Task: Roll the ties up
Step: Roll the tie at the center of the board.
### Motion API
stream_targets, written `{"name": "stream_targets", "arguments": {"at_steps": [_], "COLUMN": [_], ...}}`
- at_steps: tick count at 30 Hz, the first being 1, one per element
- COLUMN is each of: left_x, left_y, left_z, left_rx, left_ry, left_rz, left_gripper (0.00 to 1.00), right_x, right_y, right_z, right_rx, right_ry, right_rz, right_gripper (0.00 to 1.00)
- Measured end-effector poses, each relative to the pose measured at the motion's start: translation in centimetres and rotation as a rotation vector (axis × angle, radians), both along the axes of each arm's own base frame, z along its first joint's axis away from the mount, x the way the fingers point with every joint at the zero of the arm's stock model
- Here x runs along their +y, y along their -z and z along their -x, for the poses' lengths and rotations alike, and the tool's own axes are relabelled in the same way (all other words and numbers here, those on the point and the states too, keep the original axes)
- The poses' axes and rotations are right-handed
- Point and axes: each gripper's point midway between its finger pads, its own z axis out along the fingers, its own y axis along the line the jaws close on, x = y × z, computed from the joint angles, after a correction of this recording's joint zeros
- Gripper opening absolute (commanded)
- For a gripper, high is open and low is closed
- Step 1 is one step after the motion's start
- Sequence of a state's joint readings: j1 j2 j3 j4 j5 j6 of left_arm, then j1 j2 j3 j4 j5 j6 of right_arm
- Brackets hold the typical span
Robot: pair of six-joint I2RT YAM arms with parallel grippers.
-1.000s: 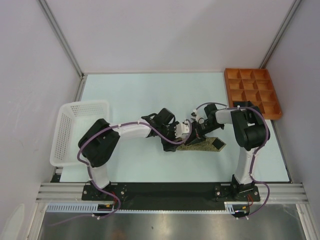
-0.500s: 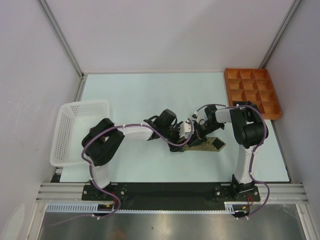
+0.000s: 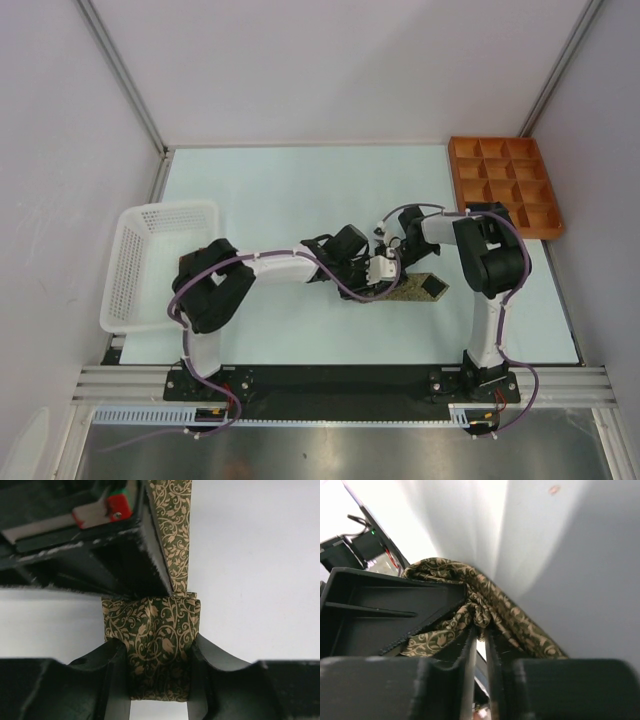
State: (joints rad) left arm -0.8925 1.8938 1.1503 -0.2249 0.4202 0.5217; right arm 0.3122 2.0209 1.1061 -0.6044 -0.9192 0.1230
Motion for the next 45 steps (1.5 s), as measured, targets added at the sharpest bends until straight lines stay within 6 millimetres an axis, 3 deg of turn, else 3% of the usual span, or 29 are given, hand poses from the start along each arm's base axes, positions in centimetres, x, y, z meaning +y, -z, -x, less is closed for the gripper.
{"name": "stream_targets", "arguments": {"at_steps": [8, 11, 17, 21, 22, 25, 27, 31, 34, 40, 45], "left_x": [-0.3, -0.3, -0.3, -0.3, -0.3, -0.3, -0.3, -0.2, 0.0, 1.8, -0.1], "left_y": [0.2, 0.2, 0.2, 0.3, 0.3, 0.2, 0.2, 0.2, 0.1, -1.0, -2.3], "left_z": [0.0, 0.0, 0.0, 0.0, 0.0, 0.0, -0.2, -0.5, -1.1, -1.0, -0.7], "left_rx": [-0.042, -0.036, -0.026, -0.022, -0.022, -0.021, -0.021, -0.017, 0.001, 0.061, 0.098], "left_ry": [0.007, 0.012, 0.023, 0.024, 0.024, 0.024, 0.020, 0.012, -0.008, -0.053, -0.051], "left_rz": [-0.110, -0.127, -0.148, -0.154, -0.155, -0.156, -0.155, -0.144, -0.114, -0.048, 0.056], "left_gripper": [0.31, 0.31, 0.33, 0.37, 0.41, 0.45, 0.50, 0.72, 0.80, 0.86, 0.88], "right_x": [-3.5, -4.4, -3.4, -2.6, -2.4, -1.9, -1.8, -2.4, -3.2, -4.7, -4.8], "right_y": [-1.4, -2.7, -5.0, -4.9, -4.8, -4.2, -3.7, -2.6, -1.9, -0.2, 0.1], "right_z": [-1.1, -1.5, -1.4, -0.8, -0.6, -0.2, -0.1, -0.2, -0.6, -1.0, -0.9], "right_rx": [-0.025, -0.032, -0.058, -0.051, -0.049, -0.046, -0.032, -0.015, -0.022, -0.036, -0.025], "right_ry": [0.033, 0.061, 0.053, 0.039, 0.032, 0.011, 0.008, 0.019, 0.032, 0.054, 0.064], "right_rz": [0.002, -0.025, -0.104, -0.123, -0.124, -0.118, -0.111, -0.077, -0.038, 0.061, 0.091], "right_gripper": [0.48, 0.50, 0.50, 0.38, 0.25, 0.00, 0.00, 0.00, 0.00, 0.00, 0.00]}}
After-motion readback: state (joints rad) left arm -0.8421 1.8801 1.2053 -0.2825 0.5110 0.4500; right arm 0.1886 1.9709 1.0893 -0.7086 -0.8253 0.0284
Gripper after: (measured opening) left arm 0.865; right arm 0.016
